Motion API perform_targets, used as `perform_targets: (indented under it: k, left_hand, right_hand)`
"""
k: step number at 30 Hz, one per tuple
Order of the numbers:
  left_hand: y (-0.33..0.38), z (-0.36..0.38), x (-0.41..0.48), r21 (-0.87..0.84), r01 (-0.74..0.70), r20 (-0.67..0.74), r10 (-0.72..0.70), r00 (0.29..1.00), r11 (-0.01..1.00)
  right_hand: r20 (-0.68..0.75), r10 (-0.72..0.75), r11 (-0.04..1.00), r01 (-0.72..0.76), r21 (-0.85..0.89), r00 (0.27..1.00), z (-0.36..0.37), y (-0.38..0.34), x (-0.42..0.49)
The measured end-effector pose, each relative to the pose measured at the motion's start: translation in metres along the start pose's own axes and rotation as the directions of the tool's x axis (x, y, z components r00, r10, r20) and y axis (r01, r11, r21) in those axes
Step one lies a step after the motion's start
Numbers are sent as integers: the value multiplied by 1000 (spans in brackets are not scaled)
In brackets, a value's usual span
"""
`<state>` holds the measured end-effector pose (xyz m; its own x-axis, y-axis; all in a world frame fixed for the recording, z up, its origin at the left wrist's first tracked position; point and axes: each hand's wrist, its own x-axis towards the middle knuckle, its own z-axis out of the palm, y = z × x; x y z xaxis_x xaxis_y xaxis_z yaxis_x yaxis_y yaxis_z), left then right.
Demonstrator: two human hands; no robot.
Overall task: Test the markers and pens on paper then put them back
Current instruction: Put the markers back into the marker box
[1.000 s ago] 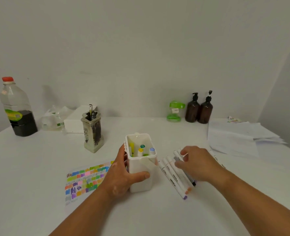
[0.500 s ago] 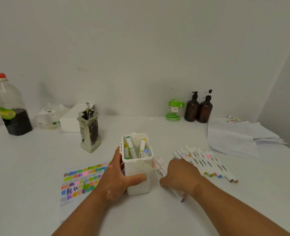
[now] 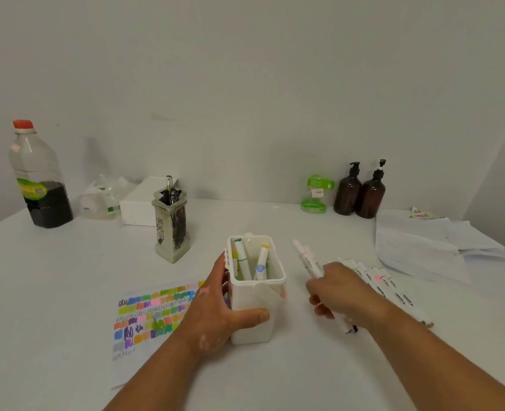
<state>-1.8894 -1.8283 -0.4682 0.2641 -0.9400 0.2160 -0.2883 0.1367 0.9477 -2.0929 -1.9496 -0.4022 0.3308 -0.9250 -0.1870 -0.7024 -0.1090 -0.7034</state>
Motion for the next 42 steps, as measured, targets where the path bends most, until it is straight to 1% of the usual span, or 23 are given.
perform_targets:
  k: [1,2,3,4,5,6,7,9,11,14,16,19,25,28,29,30,31,33,34,35,36,40,42]
  left_hand:
    - [0,0,0,-4,2,3,-2,1000,1000]
    - [-1,0,1,-8,-1,5,1,1000,1000]
    - [-1,0,1,-8,-6,7,6,1000,1000]
    - [-1,0,1,-4,-8,8,8,1000,1000]
    - [-1,0,1,3,-6,5,6,1000,1000]
    - [-1,0,0,10,-3,-1,3,1000,1000]
    - [-1,0,0,17,-4,-8,4,1000,1000]
    - [1,0,-1,31,-3,-23,4,1000,1000]
    - [3,0,-2,39,11,-40,-10,999,999]
    - [4,1,-2,57,28,-60,-25,998,998]
    - [4,2,-1,64,49,-62,-45,997,997]
    - [2,2,0,72,57,-60,-53,997,996]
    - [2,2,-1,80,40,-75,-34,997,996]
    - [4,2,-3,71,19,-62,-14,998,997]
    - [5,2,-4,65,25,-60,-21,998,998]
    - [5,3,-4,57,28,-55,-24,998,998]
    - [6,4,-4,46,25,-50,-23,998,999]
    - [8,9,-4,33,20,-39,-19,999,999]
    - [9,12,-3,29,18,-34,-17,999,999]
    - [10,15,-3,26,17,-32,-17,999,1000]
    - [11,17,-2,22,18,-31,-18,999,1000]
    - [13,22,-3,22,20,-30,-19,999,1000]
    - [13,22,-4,27,38,-25,-38,999,999]
  right_hand:
    - [-38,-29,974,36,225,999,-15,-9,-2]
    - [-80,-77,903,103,417,994,-28,-20,-6]
    - [-108,-144,793,180,582,984,-38,-34,-11]
    - [-126,-233,648,250,720,964,-45,-50,-17]
    - [-145,-324,497,299,815,935,-47,-65,-21]
    - [-167,-400,383,330,863,901,-44,-80,-24]
    - [-190,-447,331,359,873,874,-38,-93,-26]
    - [-216,-479,359,415,836,850,-15,-111,-28]
    - [-206,-475,474,446,759,855,9,-118,-29]
    - [-144,-468,701,465,541,872,27,-113,-28]
    - [-115,-487,752,482,450,866,28,-110,-28]
    - [-98,-497,774,492,398,862,26,-108,-30]
    - [-108,-502,715,482,506,858,19,-100,-35]
    - [-230,-442,608,478,634,867,-8,-89,-31]
    - [-272,-393,623,472,624,878,-21,-78,-27]
    - [-297,-337,686,449,573,894,-34,-65,-23]
    - [-304,-279,785,398,475,911,-46,-50,-18]
    - [-276,-182,972,215,92,944,-58,-13,-5]
    - [-246,-154,982,120,-149,957,-57,4,1]
    - [-210,-138,935,57,-351,968,-53,19,6]
    - [-182,-129,878,27,-477,975,-46,32,10]
    - [-143,-119,791,6,-612,983,-22,50,19]
    - [-138,-90,784,-15,-620,986,-15,49,24]
